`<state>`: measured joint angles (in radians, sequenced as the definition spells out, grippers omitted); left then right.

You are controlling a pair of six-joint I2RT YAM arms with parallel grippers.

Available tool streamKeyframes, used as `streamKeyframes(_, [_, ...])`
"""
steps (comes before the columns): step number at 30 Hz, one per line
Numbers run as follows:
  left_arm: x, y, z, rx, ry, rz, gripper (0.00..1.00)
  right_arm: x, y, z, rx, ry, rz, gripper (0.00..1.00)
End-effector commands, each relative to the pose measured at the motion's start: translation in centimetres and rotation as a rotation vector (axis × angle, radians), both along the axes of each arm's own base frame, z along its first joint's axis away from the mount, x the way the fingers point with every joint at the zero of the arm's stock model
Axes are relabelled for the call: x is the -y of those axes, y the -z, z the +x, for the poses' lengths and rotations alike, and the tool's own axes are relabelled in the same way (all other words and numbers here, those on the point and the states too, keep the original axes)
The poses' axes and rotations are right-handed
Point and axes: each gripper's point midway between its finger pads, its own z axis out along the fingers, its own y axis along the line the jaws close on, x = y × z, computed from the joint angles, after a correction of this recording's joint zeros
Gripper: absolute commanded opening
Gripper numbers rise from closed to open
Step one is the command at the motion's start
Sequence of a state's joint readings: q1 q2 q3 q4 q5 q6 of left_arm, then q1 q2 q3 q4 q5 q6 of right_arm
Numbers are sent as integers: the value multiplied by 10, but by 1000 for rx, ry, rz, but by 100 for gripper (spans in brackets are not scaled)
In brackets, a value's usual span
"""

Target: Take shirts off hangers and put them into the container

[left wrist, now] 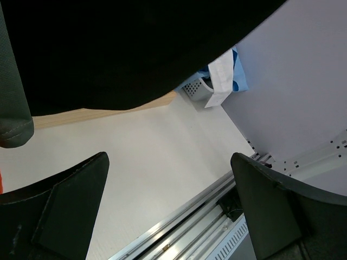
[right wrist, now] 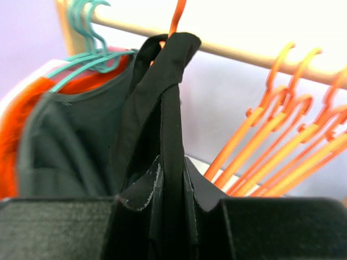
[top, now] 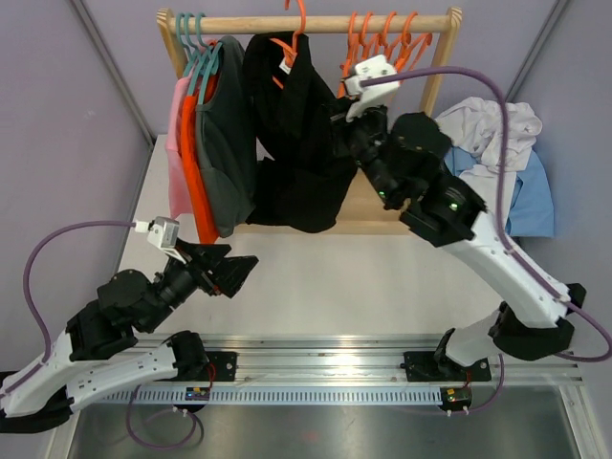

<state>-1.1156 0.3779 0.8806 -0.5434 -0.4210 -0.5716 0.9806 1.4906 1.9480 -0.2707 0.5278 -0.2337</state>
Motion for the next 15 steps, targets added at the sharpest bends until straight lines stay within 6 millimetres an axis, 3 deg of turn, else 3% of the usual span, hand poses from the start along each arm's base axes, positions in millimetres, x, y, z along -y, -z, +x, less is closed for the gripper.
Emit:
streamKeyframes(1, [-2,-39,4,73,-18,-46,99,48,-70,-60,72,-142,160,0])
streamKeyframes(2, [-1,-46,4,84,-14,-47,99,58,-72,-74,68,-179,168,0])
streamKeyframes(3, [-2,-57,3,112,-8,-47,99,58,-58,-80,30,-202,138,0])
streamKeyframes(4, [4,-63,5,123,1,-39,99,69,-59,-94,16,-237,161,0])
streamKeyframes(6, [11,-79,5,168,27,-32,99,66,-37,-109,-59,-311,133,0])
streamKeyframes(7, [18,-91,6,182,38,-27,99,74,-35,-119,-67,-336,138,0])
streamKeyframes(10, [28,-126,5,256,74,-52,99,78,-7,-136,-162,-386,110,0])
streamKeyframes(15, [65,-167,11,326,133,-63,99,76,36,-162,-273,-498,63,0])
